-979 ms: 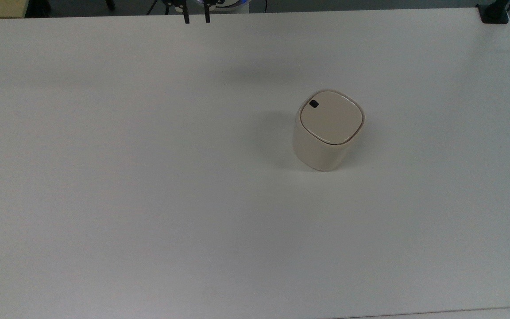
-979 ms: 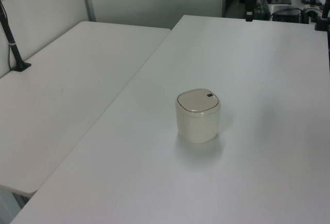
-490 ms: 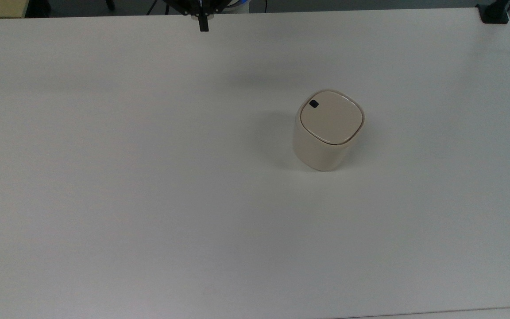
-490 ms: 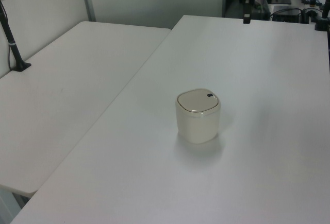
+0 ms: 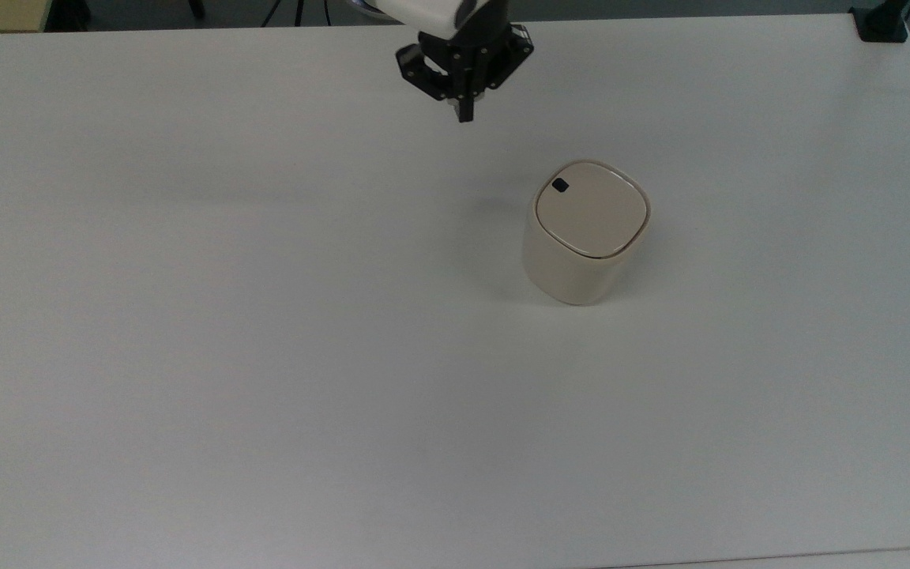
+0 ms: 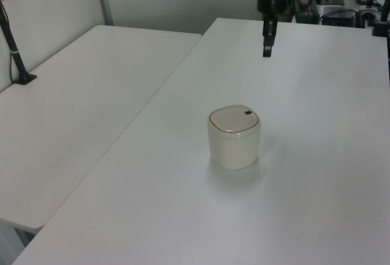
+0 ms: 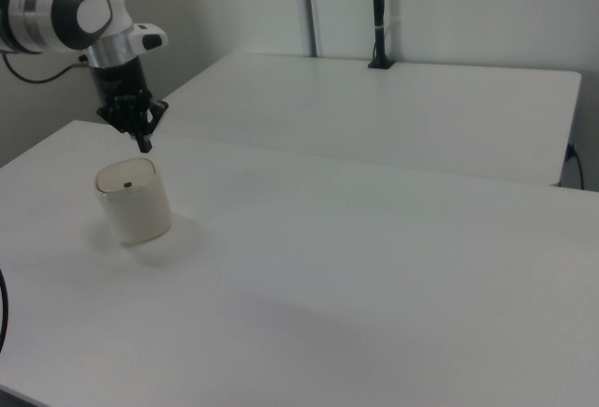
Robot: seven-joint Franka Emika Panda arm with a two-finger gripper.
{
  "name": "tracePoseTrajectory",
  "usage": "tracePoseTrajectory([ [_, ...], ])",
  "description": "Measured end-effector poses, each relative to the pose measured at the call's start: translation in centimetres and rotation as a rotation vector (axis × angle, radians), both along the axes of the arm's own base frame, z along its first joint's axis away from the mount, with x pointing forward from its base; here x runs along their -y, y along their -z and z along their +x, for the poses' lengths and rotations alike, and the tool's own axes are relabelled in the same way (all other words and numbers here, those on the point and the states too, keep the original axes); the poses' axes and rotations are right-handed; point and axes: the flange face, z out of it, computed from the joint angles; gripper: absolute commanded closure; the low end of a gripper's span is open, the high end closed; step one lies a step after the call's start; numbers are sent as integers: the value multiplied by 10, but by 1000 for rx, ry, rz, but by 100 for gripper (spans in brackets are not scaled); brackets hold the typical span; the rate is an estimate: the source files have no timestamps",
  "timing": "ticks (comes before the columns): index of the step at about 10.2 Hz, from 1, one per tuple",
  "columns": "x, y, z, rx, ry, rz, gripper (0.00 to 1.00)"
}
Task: Open the trash bin
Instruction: 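Move the gripper over the cream bin toward the dark lid button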
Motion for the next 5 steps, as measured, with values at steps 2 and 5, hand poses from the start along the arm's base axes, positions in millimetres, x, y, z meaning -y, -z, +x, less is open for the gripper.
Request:
tracePoseTrajectory([
  [2,-41,22,4,6,-59,3,100],
  [5,-93,73,13,4,-130,6,100],
])
